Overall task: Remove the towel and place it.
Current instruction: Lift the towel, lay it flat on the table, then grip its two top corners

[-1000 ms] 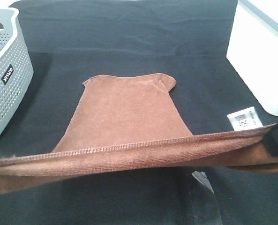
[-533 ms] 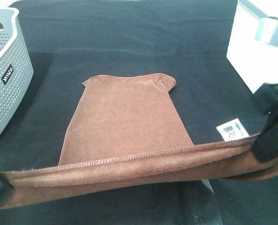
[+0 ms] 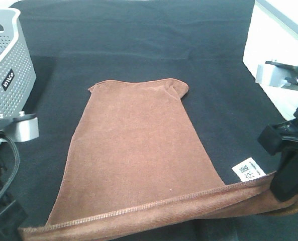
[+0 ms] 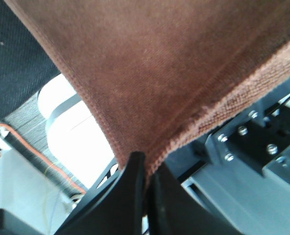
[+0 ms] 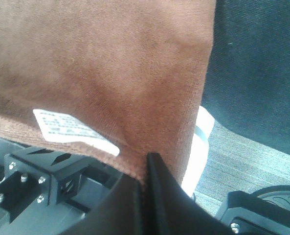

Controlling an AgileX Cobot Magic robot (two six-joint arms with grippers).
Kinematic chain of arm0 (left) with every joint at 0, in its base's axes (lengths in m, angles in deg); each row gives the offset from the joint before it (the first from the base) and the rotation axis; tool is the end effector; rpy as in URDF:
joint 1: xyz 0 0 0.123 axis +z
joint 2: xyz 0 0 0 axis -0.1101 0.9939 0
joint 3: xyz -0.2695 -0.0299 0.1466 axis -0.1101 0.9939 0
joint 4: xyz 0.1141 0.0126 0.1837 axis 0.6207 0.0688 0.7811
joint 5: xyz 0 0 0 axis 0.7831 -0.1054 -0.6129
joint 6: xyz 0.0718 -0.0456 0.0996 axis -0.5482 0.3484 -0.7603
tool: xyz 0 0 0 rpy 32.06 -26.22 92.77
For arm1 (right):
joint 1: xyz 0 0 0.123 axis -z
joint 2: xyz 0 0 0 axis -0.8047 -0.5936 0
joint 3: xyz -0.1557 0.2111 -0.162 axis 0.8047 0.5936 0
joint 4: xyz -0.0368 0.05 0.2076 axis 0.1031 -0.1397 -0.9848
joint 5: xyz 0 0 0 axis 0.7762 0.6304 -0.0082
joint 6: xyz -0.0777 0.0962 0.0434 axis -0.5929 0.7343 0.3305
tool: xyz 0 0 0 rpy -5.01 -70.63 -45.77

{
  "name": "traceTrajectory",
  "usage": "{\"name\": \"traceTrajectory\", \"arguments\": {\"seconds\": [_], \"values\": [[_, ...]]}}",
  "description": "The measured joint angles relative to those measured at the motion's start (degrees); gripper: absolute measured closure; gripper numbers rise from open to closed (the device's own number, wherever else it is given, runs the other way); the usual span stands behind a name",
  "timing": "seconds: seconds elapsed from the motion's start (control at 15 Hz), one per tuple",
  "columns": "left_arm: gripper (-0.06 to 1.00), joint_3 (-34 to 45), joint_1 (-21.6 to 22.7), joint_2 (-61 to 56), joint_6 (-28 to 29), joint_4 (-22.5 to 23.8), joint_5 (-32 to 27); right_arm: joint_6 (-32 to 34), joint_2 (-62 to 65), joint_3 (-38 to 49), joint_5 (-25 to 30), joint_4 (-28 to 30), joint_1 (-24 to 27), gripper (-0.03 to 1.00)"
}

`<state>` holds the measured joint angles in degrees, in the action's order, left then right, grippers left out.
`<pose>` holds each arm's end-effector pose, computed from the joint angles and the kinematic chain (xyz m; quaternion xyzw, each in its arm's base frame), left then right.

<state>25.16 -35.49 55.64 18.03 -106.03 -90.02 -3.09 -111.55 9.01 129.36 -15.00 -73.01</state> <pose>0.1156 -0.1267 0.2265 -0.1882 -0.9588 0.1953 0.0842 0.1383 0.0882 0.2488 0.1281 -0.9813 -0.1431 0.0152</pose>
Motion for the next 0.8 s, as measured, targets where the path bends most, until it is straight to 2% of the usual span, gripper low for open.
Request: {"name": "traceTrajectory", "arguments": {"seconds": [0.13, 0.2, 0.33, 0.47, 0.8], "values": [[0.94, 0.46, 0.00, 0.00, 1.09, 0.46, 0.00, -1.03, 0.00, 1.43, 0.06, -1.60, 0.17, 0.97], [0.94, 2.75, 0.00, 0.00, 1.38, 0.11, 0.00, -2.29, 0.06, 4.47, 0.06, -4.24, 0.40, 0.97], [0.94, 6.59, 0.00, -0.29, 1.60, -2.52, -0.06, -3.55, 0.97, 9.05, 0.11, -7.85, 0.46, 0.97], [0.94, 9.34, 0.00, -2.35, 1.95, -5.10, -0.17, -3.50, 3.55, 12.95, 0.06, -9.05, 0.52, 0.97], [0.94, 9.85, 0.00, -6.02, 4.13, -5.10, -1.09, -3.15, 7.10, 19.42, -0.17, -12.32, 0.57, 0.97]]}}
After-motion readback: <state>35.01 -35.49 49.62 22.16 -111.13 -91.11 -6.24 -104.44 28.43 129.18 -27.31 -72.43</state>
